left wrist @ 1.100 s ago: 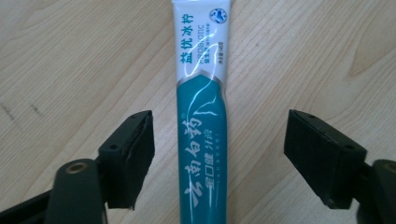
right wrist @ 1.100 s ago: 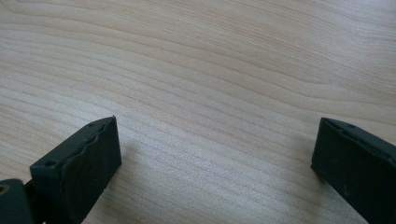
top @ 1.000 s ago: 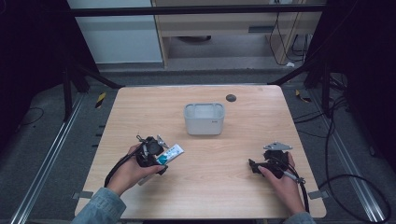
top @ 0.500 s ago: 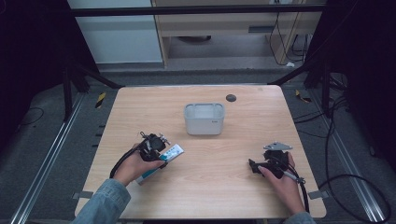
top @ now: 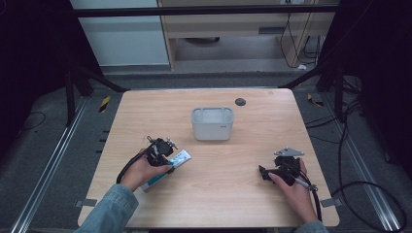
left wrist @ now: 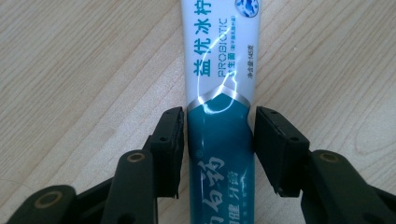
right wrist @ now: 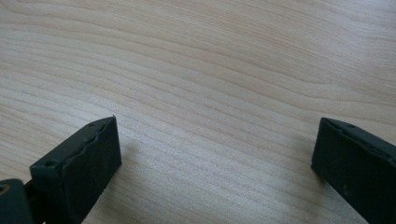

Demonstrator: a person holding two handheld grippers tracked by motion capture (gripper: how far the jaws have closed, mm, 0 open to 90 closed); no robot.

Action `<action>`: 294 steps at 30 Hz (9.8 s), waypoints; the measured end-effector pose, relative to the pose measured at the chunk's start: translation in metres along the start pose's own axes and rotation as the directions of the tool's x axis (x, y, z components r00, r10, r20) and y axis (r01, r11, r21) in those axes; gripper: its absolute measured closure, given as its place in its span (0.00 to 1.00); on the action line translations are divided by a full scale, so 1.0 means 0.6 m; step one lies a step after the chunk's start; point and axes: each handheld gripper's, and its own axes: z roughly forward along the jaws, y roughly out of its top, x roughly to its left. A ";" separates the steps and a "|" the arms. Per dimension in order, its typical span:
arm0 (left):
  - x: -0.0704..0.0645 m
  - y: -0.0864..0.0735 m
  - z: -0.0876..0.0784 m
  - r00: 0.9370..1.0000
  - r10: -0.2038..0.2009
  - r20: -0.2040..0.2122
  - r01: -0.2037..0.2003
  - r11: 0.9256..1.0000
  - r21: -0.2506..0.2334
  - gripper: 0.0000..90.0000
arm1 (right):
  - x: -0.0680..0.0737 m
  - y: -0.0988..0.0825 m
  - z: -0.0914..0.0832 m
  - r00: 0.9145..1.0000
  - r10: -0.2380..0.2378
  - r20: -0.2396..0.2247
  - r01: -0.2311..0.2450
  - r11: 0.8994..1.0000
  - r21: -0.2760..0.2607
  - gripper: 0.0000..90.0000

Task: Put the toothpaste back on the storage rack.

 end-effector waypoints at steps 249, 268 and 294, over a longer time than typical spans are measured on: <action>-0.045 0.241 -0.225 0.989 -0.006 -0.147 -0.103 0.683 -0.723 0.86 | -0.001 0.000 0.000 1.000 -0.006 -0.002 0.006 1.000 0.002 0.02; -0.039 0.246 -0.218 0.989 -0.039 -0.140 -0.088 0.610 -0.788 0.86 | -0.001 0.000 0.000 1.000 -0.006 -0.003 0.006 1.000 0.002 0.02; -0.039 0.276 -0.181 0.987 -0.096 -0.125 -0.046 0.583 -0.812 0.86 | -0.001 0.000 0.000 1.000 -0.007 -0.002 0.007 1.000 0.000 0.02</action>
